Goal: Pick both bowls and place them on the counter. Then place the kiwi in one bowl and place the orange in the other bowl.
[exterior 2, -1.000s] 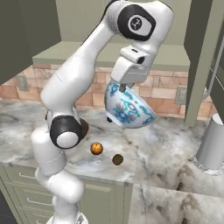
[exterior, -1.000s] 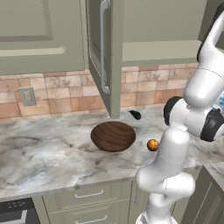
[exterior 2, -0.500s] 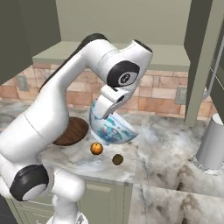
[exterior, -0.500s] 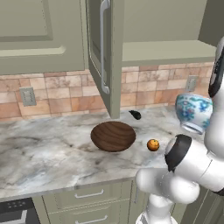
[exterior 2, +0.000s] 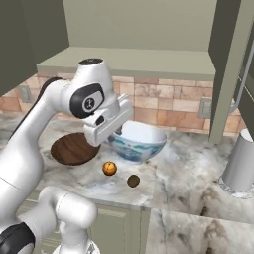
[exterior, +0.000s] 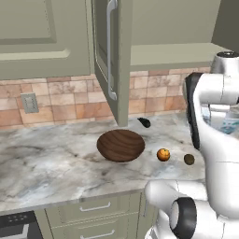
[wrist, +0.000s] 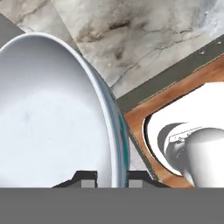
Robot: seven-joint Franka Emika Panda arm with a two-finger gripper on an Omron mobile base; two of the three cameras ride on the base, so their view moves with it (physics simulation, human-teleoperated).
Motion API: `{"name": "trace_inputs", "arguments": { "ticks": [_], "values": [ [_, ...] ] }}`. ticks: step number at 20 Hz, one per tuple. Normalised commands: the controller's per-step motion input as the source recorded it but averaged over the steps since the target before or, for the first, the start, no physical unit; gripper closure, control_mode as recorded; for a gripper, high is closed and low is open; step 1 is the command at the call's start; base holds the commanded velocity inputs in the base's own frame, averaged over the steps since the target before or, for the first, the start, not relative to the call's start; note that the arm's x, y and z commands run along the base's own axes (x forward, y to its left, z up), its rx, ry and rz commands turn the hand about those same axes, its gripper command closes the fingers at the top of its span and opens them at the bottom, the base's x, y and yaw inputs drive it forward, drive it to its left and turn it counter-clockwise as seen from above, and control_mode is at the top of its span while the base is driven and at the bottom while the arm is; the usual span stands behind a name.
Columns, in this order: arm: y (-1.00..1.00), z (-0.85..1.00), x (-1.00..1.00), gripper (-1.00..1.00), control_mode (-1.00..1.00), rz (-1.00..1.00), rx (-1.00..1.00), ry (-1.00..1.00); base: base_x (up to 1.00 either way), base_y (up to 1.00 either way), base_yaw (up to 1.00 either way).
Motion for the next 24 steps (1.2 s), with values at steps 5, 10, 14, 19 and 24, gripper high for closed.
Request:
{"name": "trace_inputs", "arguments": {
  "ticks": [5, 10, 14, 19, 24],
  "values": [
    [-0.01, -0.46, 0.35, 1.0, -1.0, -0.19, -0.36, -0.1, 0.0, 0.0, 0.0],
    [-0.03, -0.28, 0.39, 1.0, -1.0, -0.01, -0.04, 0.05, 0.0, 0.0, 0.0],
    [-0.08, -0.24, 0.48, 1.0, -1.0, 0.0, 0.0, 0.03, 0.0, 0.0, 0.0],
    [-0.22, -0.22, 0.39, 1.0, -1.0, 0.06, 0.0, 0.0, 0.0, 0.0, 0.0],
    [-0.32, -0.29, 0.41, 1.0, -1.0, 0.09, 0.05, 0.0, 0.0, 0.0, 0.0]
  ]
}}
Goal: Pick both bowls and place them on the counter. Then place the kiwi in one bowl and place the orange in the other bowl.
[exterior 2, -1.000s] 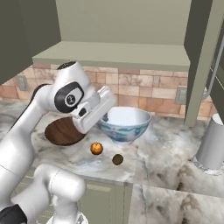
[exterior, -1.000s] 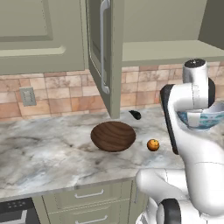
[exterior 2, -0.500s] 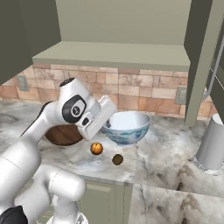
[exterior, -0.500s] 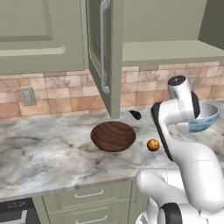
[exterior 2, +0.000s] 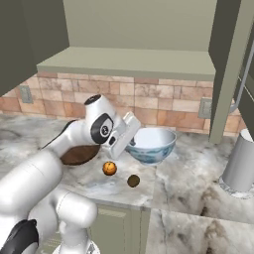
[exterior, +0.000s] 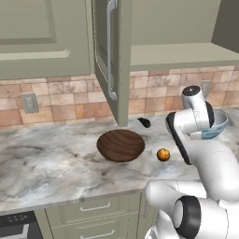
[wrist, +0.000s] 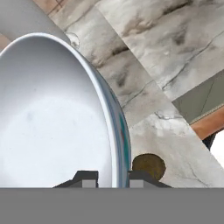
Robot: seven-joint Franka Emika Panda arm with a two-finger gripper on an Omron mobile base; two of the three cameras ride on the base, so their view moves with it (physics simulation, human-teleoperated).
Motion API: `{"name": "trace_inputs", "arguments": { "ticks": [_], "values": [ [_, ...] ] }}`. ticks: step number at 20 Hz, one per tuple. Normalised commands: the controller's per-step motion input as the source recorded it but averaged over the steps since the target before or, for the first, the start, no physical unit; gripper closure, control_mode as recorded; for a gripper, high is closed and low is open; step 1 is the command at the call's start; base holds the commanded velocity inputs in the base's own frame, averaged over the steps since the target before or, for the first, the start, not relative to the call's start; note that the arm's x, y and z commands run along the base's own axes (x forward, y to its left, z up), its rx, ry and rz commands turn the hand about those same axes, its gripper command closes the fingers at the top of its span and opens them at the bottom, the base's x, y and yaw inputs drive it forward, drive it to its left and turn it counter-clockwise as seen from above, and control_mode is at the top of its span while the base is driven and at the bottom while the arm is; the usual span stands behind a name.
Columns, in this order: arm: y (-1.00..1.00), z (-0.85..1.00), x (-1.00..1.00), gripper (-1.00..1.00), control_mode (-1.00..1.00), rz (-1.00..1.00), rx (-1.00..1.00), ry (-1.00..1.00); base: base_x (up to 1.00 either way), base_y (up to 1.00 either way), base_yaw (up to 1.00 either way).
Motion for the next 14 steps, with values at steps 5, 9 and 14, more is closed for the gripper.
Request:
{"name": "trace_inputs", "arguments": {
  "ticks": [5, 9, 14],
  "values": [
    [-0.33, -0.17, 0.3, 1.0, -1.0, 0.21, 0.14, 0.0, 0.0, 0.0, 0.0],
    [-0.32, -0.12, 0.26, 1.0, -1.0, 0.28, 0.15, 0.0, 0.0, 0.0, 0.0],
    [-0.24, -0.14, 0.28, 1.0, -1.0, 0.29, 0.04, 0.0, 0.0, 0.0, 0.0]
  ]
}}
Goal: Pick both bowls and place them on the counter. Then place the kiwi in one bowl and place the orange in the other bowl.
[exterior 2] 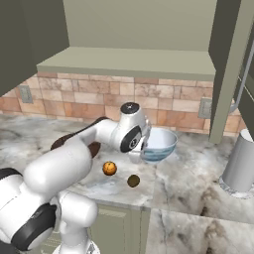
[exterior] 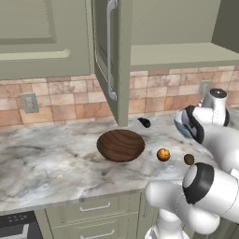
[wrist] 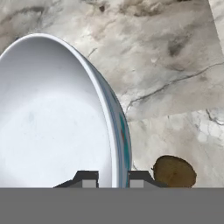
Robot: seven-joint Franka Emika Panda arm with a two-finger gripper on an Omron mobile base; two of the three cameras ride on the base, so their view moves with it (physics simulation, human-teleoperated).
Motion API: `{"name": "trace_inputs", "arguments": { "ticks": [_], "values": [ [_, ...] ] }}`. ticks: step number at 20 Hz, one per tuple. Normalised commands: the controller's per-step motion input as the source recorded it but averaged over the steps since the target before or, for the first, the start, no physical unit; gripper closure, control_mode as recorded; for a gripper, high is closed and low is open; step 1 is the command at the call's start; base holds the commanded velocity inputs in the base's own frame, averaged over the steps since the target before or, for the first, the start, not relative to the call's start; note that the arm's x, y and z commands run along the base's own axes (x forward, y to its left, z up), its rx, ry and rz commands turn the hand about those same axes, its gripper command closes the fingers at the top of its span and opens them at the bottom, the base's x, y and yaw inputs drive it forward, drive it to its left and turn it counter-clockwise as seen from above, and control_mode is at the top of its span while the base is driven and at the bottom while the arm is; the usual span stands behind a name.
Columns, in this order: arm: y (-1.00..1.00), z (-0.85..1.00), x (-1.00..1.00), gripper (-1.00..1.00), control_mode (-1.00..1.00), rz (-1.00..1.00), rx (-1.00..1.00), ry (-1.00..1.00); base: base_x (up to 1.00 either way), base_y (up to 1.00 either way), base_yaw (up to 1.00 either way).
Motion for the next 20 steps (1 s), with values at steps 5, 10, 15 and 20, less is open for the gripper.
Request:
{"name": "trace_inputs", "arguments": {
  "ticks": [5, 10, 15, 20],
  "values": [
    [-0.19, -0.21, 0.23, 1.0, -1.0, 0.27, 0.01, 0.0, 0.0, 0.0, 0.0],
    [-0.32, -0.27, 0.28, 1.0, -1.0, 0.21, 0.05, 0.0, 0.0, 0.0, 0.0],
    [-0.14, -0.33, 0.38, 1.0, -1.0, 0.11, 0.05, 0.0, 0.0, 0.0, 0.0],
    [-0.12, -0.31, 0.32, 1.0, -1.0, 0.02, 0.02, 0.0, 0.0, 0.0, 0.0]
  ]
}}
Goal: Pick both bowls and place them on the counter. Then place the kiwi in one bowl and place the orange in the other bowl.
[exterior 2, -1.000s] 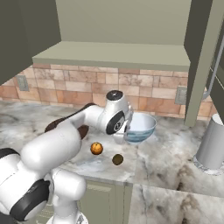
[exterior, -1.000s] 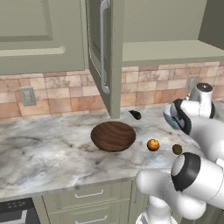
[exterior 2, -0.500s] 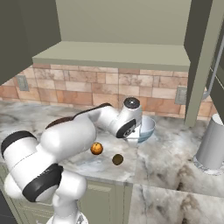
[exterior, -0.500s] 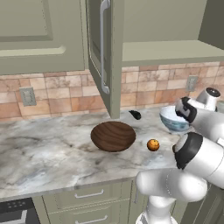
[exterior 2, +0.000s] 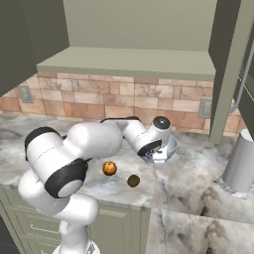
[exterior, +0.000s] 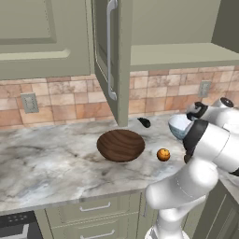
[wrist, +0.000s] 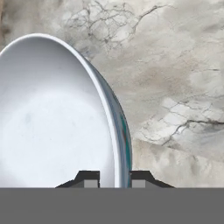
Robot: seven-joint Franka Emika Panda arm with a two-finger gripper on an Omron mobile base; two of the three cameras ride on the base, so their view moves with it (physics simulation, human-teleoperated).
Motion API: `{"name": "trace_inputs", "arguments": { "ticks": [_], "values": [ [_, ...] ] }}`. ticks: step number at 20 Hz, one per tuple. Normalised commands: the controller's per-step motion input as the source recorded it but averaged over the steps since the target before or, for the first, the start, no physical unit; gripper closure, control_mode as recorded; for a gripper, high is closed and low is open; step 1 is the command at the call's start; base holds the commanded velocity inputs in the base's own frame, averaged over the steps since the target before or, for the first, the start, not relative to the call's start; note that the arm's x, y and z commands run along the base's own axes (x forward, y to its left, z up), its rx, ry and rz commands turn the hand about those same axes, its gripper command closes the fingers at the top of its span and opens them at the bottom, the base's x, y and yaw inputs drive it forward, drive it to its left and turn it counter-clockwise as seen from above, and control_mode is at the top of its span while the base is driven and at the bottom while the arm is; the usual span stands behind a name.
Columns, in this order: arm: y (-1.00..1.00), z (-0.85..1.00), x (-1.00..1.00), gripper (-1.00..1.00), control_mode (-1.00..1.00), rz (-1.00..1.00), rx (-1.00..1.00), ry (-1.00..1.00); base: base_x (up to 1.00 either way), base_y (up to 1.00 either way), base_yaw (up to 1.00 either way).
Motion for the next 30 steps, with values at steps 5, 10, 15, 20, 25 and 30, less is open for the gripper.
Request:
{"name": "trace_inputs", "arguments": {
  "ticks": [5, 10, 15, 20, 25, 30],
  "values": [
    [-0.05, -0.24, 0.22, 1.0, -1.0, 0.0, 0.0, 0.0, 0.0, 0.0, 0.0],
    [-0.03, -0.18, 0.08, -1.0, -1.0, 0.0, 0.0, 0.0, 0.0, 0.0, 0.0],
    [-0.05, -0.02, -0.02, -1.0, -1.0, 0.0, 0.01, 0.0, 0.0, 0.0, 0.0],
    [-0.01, 0.16, -0.14, -1.0, -1.0, 0.02, 0.02, -0.03, 0.0, 0.0, 0.0],
    [0.0, 0.28, -0.16, -1.0, -1.0, 0.05, 0.0, -0.09, 0.0, 0.0, 0.0],
    [0.0, 0.35, -0.2, -1.0, -1.0, 0.04, 0.0, -0.11, 0.0, 0.0, 0.0]
  ]
}}
